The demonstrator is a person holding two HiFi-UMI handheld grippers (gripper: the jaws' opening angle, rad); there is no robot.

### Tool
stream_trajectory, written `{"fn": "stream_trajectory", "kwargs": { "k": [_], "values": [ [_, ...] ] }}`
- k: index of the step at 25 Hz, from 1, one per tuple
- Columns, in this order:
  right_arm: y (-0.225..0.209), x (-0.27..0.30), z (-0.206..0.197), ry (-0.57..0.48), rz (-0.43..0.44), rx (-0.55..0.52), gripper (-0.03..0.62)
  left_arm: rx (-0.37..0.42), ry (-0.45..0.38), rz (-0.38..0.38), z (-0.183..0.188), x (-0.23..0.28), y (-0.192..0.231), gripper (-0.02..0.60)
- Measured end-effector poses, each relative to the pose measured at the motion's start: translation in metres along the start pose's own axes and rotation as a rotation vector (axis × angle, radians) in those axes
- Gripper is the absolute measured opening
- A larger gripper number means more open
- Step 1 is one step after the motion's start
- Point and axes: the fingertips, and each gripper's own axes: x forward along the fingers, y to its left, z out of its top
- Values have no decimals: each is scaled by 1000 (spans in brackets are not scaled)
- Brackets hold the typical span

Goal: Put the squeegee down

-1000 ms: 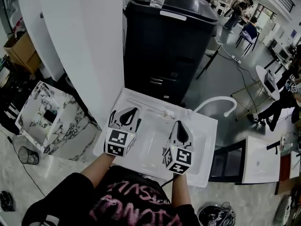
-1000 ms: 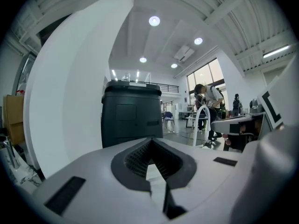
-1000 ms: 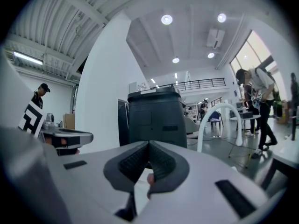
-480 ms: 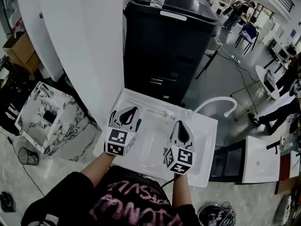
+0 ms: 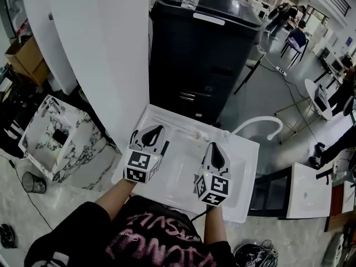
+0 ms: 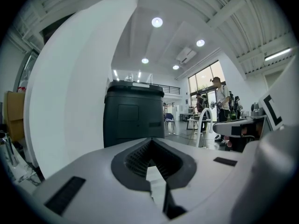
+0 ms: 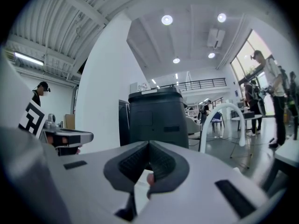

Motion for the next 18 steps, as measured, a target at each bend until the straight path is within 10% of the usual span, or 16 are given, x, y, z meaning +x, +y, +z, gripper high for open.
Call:
{"fn": "stream_trajectory", "kwargs": {
  "k": [18],
  "values": [
    [3,12,-4,10,0,18,21,-20,1,13,0,3,17,9]
  ]
}}
